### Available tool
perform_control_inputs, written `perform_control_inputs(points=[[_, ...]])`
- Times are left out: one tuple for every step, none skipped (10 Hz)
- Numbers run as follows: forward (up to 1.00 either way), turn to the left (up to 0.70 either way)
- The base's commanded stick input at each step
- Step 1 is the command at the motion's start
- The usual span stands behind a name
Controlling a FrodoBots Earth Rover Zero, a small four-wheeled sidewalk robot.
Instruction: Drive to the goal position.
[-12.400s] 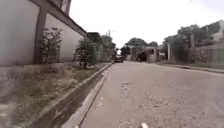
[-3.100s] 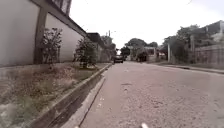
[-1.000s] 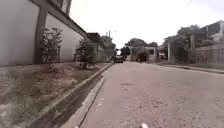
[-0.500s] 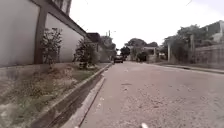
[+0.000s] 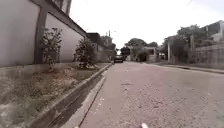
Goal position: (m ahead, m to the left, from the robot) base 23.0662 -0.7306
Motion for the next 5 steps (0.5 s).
perform_control_inputs(points=[[0.11,0.0],[0.7,0.0],[0.7,0.0],[0.7,0.0],[0.7,0.0]])
